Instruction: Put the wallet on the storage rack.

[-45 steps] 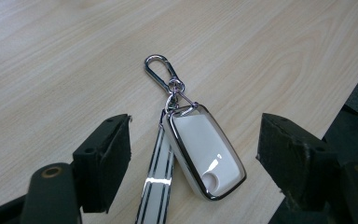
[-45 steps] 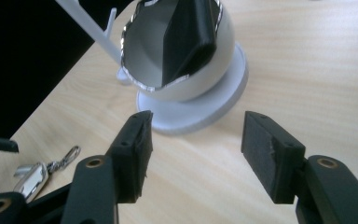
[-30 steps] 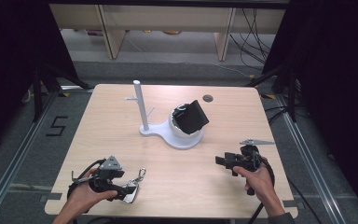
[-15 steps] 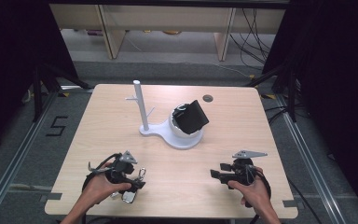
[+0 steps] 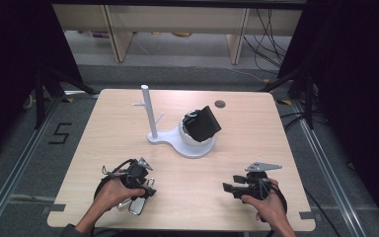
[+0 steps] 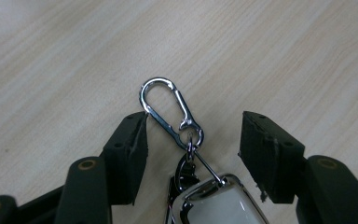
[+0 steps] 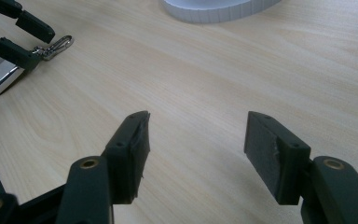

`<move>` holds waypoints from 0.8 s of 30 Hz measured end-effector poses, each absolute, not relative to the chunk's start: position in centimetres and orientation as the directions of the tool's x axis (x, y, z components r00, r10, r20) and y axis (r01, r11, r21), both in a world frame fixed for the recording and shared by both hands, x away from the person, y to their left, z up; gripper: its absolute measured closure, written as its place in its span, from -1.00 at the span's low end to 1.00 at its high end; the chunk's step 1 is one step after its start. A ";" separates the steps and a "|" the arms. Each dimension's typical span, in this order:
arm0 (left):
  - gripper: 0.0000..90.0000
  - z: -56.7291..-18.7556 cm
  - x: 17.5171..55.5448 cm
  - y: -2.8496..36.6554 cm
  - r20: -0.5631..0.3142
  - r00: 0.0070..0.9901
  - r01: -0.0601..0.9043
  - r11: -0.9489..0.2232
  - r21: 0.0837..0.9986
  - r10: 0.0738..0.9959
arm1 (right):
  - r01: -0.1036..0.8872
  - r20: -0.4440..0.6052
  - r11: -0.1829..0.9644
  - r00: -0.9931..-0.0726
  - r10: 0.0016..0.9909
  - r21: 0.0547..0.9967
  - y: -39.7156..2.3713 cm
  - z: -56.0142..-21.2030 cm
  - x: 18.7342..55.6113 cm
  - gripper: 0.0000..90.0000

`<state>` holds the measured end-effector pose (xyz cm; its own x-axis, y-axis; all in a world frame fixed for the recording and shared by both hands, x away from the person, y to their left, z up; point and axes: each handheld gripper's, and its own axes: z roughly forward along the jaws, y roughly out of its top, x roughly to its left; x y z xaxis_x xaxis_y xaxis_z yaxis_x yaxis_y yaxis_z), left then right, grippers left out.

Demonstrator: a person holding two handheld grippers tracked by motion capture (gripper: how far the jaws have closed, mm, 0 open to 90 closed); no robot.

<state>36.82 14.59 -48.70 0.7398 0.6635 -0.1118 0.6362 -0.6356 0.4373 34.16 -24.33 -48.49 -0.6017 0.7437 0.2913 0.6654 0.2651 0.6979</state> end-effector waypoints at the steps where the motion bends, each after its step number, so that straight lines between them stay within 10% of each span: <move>1: -0.06 -48.7 36.8 14.6 -0.115 0.735 0.642 -0.630 0.437 0.669 | 0.665 0.291 0.264 -0.601 0.744 0.699 -24.4 -48.4 34.1 -0.09; 24: 0.23 -48.8 36.7 13.5 -0.048 0.787 0.576 -0.705 0.413 0.615 | 0.681 0.308 0.258 -0.592 0.745 0.685 -24.3 -48.5 33.6 -0.10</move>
<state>36.74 13.46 -48.83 0.7871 0.6150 -0.0478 0.5762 -0.7054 0.4129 33.64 -24.33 -48.51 -0.5921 0.7445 0.3084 0.6810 0.2576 0.6855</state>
